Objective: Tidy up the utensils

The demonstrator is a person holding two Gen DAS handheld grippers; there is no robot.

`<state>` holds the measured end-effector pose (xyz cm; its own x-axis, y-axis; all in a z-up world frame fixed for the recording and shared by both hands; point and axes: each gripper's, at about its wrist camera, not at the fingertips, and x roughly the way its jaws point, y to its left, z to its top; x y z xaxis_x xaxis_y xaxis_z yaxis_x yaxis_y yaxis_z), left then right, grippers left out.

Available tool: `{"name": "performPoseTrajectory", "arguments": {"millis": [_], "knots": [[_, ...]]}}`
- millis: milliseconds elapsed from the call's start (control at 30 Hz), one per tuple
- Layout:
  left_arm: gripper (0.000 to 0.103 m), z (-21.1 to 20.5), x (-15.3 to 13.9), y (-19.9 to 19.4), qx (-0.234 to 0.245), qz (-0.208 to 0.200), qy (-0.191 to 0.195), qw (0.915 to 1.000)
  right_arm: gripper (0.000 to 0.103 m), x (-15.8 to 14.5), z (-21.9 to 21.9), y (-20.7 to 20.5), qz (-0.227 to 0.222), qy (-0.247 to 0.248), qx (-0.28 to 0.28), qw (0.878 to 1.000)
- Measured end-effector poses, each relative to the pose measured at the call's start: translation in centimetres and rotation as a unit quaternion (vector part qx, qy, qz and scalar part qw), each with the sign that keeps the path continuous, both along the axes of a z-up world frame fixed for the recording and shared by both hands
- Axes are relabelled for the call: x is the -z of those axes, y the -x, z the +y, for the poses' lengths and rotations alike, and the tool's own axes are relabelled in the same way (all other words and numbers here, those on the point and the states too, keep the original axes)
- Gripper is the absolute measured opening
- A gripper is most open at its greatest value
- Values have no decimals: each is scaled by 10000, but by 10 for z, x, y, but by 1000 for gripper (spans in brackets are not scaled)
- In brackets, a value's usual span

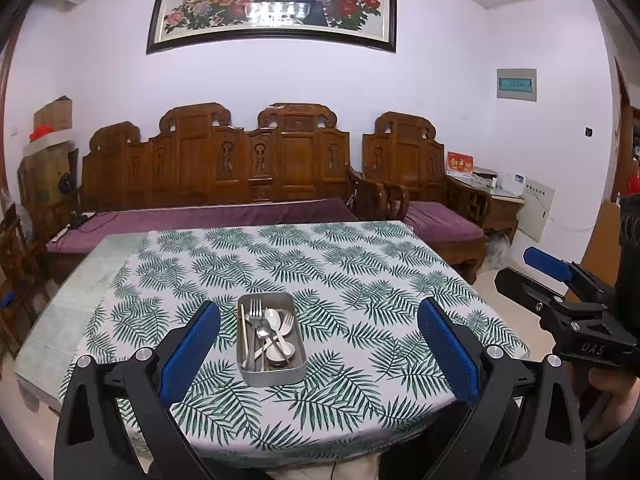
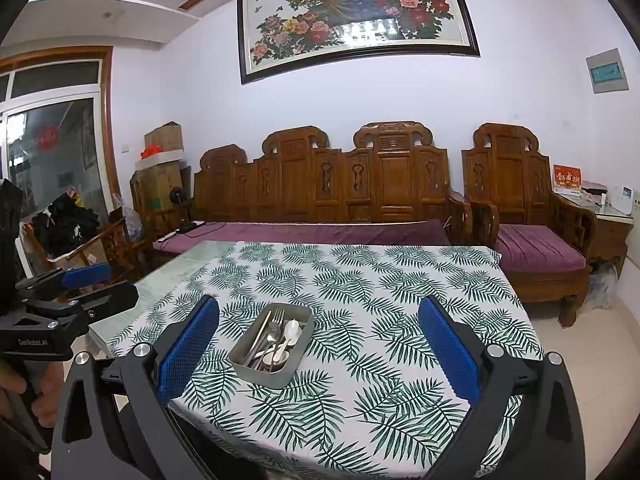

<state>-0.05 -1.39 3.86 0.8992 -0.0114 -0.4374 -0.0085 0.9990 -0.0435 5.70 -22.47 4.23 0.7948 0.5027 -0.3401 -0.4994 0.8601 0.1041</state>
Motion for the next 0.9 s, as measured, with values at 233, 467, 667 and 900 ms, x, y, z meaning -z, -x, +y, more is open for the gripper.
{"name": "performPoseTrajectory", "arguments": {"millis": [233, 467, 667, 900], "knots": [[95, 0, 0, 0, -3, -9, 4, 10000, 100, 0, 0, 0, 5, -4, -1, 10000], [95, 0, 1, 0, -7, -6, 11, 10000, 100, 0, 0, 0, 8, -10, 0, 10000], [95, 1, 1, 0, -6, -6, 7, 10000, 100, 0, 0, 0, 11, -8, -6, 10000], [95, 2, 1, 1, -20, -27, 7, 10000, 100, 1, 3, 4, 9, -16, -14, 10000]]}}
